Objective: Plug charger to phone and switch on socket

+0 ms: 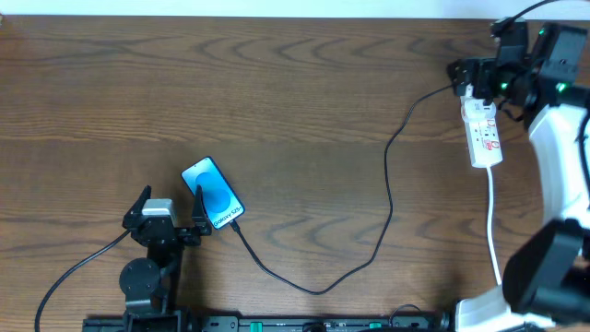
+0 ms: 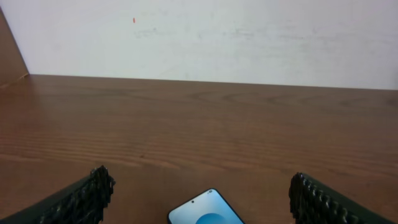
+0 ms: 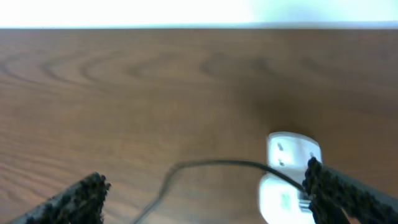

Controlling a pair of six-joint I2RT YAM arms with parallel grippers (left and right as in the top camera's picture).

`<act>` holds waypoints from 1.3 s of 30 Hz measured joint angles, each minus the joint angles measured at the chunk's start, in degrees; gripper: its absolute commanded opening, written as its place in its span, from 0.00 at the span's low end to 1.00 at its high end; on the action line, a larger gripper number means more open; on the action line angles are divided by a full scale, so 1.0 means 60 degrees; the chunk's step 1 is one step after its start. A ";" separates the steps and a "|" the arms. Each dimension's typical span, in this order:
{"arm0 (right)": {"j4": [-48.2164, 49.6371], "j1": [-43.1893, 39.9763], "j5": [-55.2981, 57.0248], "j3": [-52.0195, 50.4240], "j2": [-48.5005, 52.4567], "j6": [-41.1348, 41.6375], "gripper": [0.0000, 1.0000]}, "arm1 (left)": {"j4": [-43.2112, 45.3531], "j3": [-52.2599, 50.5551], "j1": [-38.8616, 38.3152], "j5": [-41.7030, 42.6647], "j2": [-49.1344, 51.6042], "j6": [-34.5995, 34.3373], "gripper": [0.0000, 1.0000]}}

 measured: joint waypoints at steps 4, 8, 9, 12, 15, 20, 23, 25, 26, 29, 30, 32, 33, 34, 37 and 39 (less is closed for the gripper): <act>0.1290 0.0437 -0.0015 -0.1228 -0.1089 0.0015 0.99 | 0.0000 0.0000 0.0000 0.0004 0.0000 0.0000 0.93; 0.2306 0.0812 -0.0022 -0.2397 -0.2160 0.0004 0.99 | 0.0000 0.0000 0.0000 0.0004 0.0000 0.0000 0.93; 0.2481 0.0863 -0.0025 -0.2645 -0.2382 0.0007 0.99 | 0.0000 0.0000 0.0000 0.0004 0.0000 0.0000 0.93; 0.2845 0.0998 -0.0015 -0.3399 -0.3049 0.0004 0.99 | 0.0004 0.0000 0.0000 0.0004 0.0000 0.0000 0.93; 0.3195 0.1060 -0.0025 -0.4040 -0.3625 0.0004 0.99 | 0.0000 0.0000 0.0000 0.0004 0.0000 0.0000 0.93; 0.3993 0.1086 0.0022 -0.5093 -0.4728 0.0004 0.99 | 0.0000 0.0000 0.0000 0.0004 0.0000 0.0000 0.93; 0.4586 0.1086 0.0084 -0.5770 -0.5461 0.0004 0.99 | 0.0000 0.0000 0.0000 0.0004 0.0000 0.0000 0.93; 0.4874 0.1086 0.0131 -0.6127 -0.5821 0.0004 0.99 | 0.0000 0.0000 0.0000 0.0004 0.0000 0.0000 0.93; 0.5031 0.1086 0.0160 -0.6364 -0.6047 0.0004 0.99 | 0.0000 0.0000 0.0000 0.0004 0.0000 0.0000 0.93; 0.5421 0.1086 0.0310 -0.7042 -0.6641 0.0004 0.99 | 0.0000 0.0000 0.0000 0.0004 0.0000 0.0000 0.93; 0.5526 0.1086 0.0353 -0.7264 -0.6827 0.0004 0.99 | 0.0000 0.0000 0.0000 0.0004 0.0000 0.0000 0.93; 0.5788 0.1086 0.0481 -0.7766 -0.7257 0.0004 0.99 | 0.0000 0.0000 0.0000 0.0004 0.0000 0.0000 0.93; 0.5810 0.1086 0.0492 -0.7927 -0.7413 0.0004 0.99 | 0.0000 0.0000 0.0000 0.0004 0.0000 0.0000 0.93; 0.5927 0.1086 0.0543 -0.8138 -0.7610 0.0004 0.99 | 0.0000 0.0000 0.0000 0.0004 0.0000 0.0000 0.93; 0.6175 0.1086 0.0637 -0.8797 -0.8327 0.0004 0.99 | 0.0000 0.0000 0.0000 0.0004 0.0000 0.0000 0.93; 0.6244 0.1086 0.0688 -0.9154 -0.8772 0.0004 0.99 | 0.0000 0.0000 0.0000 0.0004 0.0000 0.0000 0.93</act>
